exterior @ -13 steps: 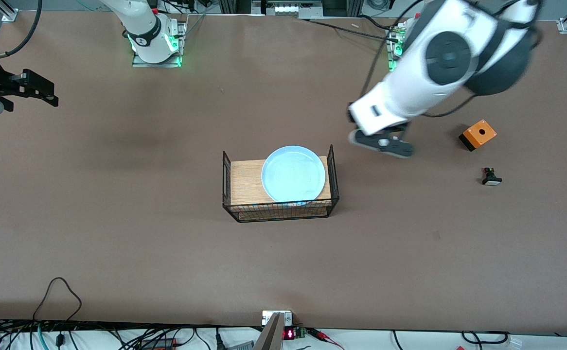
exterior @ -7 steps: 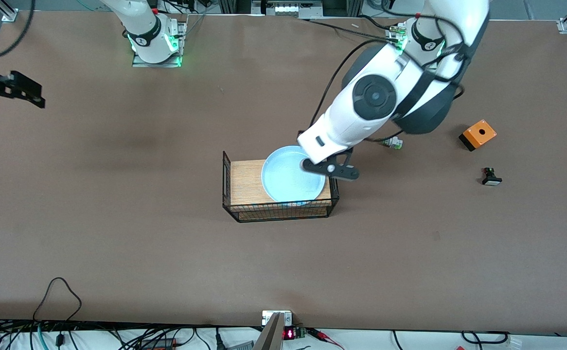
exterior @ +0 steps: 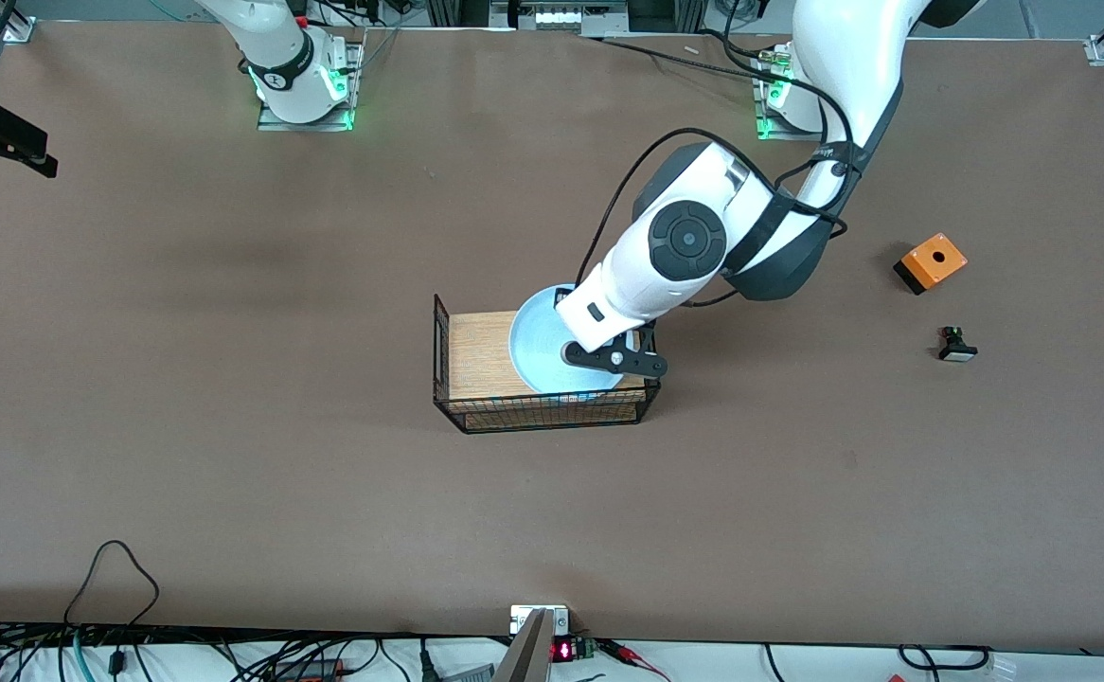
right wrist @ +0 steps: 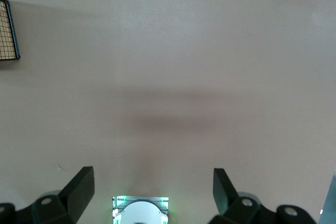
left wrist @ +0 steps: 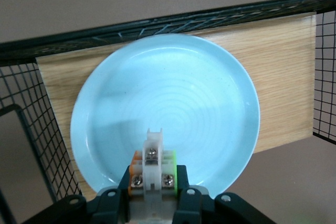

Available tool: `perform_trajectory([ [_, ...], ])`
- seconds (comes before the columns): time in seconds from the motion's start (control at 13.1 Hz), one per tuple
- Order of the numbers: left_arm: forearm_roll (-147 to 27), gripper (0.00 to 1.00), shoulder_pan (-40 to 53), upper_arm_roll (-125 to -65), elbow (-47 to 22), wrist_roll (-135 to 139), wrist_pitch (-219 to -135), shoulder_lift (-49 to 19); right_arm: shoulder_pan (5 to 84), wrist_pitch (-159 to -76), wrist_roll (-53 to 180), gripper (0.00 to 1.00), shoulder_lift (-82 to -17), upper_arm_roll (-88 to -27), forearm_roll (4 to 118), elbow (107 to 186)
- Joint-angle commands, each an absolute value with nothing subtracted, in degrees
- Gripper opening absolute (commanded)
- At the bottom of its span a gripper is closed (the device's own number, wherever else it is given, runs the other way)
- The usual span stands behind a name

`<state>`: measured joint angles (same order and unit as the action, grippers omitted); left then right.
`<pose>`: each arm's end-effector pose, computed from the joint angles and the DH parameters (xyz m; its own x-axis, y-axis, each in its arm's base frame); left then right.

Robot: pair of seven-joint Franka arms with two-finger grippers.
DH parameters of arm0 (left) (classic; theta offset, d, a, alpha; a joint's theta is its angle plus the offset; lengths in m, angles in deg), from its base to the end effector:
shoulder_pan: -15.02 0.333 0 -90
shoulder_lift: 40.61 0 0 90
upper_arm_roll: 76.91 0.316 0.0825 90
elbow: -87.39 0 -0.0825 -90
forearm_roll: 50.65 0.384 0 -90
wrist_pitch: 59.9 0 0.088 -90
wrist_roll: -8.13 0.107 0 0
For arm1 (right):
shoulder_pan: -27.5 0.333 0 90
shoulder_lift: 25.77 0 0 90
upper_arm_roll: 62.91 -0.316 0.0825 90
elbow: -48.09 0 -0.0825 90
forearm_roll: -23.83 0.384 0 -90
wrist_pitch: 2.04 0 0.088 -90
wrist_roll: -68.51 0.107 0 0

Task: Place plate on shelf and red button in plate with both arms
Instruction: 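Carry the button over the plate and lower it with the left gripper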

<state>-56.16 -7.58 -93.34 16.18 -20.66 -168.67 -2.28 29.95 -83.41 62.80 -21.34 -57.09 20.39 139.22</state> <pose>0.5996 -0.4267 0.3864 0.9866 -0.1020 -0.1274 -0.0704 -0.9703 0.2316 0.5128 -0.0396 0.6441 0.9947 0.0330 -0.0978 0.0373 -0.9984 0.0426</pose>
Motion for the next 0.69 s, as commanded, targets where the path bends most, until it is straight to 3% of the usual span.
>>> perform_trajectory([
  [0.0,-54.78,0.00,-8.79,-92.82,18.66,-21.75,-170.19,0.52,29.79,-88.34,66.21,1.00,-17.95,-57.81,20.49,145.38],
  [0.46,-54.78,0.00,-9.76,-92.65,18.66,-21.66,-171.87,2.11,30.23,-92.30,69.83,1.00,-18.92,-57.81,20.32,144.77],
  [0.54,-54.60,0.24,-10.37,-92.47,18.48,-21.58,-172.65,2.11,30.23,-92.21,69.74,1.00,-18.92,-57.81,20.14,144.77],
  [0.61,-52.43,0.72,-10.73,-92.29,18.31,-21.23,-173.70,2.02,30.06,-92.39,69.83,1.00,-18.92,-57.63,20.49,144.77],
])
